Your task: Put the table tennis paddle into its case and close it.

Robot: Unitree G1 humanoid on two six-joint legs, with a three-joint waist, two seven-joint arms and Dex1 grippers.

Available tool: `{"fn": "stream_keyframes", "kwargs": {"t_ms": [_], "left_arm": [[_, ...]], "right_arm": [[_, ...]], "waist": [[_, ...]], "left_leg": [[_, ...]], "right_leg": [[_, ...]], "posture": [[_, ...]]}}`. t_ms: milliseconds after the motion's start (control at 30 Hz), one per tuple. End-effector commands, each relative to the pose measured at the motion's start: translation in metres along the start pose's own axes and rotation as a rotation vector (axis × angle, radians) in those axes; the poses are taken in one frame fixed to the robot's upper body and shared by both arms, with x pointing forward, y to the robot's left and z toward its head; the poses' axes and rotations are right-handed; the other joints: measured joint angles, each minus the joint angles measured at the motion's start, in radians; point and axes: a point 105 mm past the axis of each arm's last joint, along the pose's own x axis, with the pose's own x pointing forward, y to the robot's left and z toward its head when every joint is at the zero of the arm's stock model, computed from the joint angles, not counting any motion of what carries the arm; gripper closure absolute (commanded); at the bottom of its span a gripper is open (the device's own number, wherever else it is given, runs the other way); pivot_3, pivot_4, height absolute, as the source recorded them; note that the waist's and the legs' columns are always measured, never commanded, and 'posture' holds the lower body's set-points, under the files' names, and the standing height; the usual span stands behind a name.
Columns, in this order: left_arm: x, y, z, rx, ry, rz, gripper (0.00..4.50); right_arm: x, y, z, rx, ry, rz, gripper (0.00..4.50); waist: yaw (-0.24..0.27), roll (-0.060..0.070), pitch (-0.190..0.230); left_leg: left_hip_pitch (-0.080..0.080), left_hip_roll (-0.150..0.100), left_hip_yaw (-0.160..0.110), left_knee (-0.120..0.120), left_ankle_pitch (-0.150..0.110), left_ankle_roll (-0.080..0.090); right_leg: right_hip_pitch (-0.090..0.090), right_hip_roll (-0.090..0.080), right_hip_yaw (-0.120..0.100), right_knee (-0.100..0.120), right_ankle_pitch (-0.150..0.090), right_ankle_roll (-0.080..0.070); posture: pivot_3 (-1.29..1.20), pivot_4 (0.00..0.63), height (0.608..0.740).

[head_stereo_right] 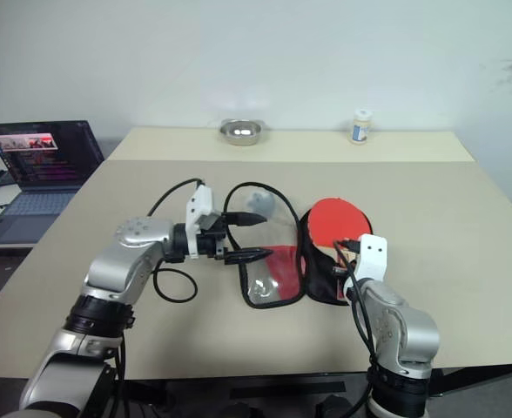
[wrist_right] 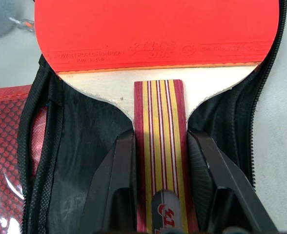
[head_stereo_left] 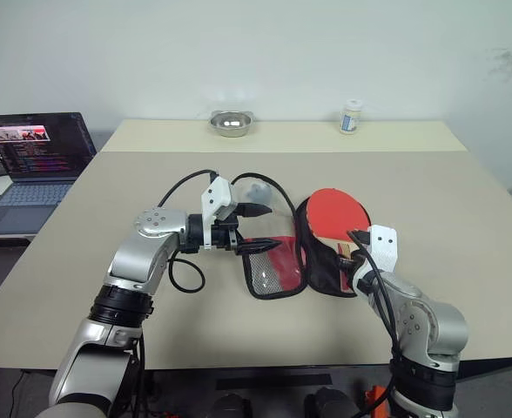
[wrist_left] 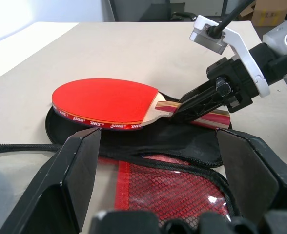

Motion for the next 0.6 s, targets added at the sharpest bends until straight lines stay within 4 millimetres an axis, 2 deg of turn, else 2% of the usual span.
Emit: {"fn": "stream_keyframes", "kwargs": {"t_ms": [33,600], "left_arm": [[-0.001,0.001,0.014,0.054,-0.025,0.008,0.42],[0.000,0.000,0.010,0.050,-0.017,-0.001,0.42]], "right_arm": [[0.000,0.013,0.010,-0.041,-0.045,0.042,3.43],[0.003,0.006,0.002,-0.027,-0.030,0.006,3.43]], "waist": [[0.000,0.000,0.000],[0.000,0.000,0.000]], "left_leg": [[0.000,0.000,0.000,0.000,0.000,0.000],[0.000,0.000,0.000,0.000,0.000,0.000]], "right_leg": [[0.000,0.000,0.000,0.000,0.000,0.000],[0.000,0.000,0.000,0.000,0.000,0.000]], "posture": [[0.00,0.150,0.740],[0.00,0.150,0.740]]}}
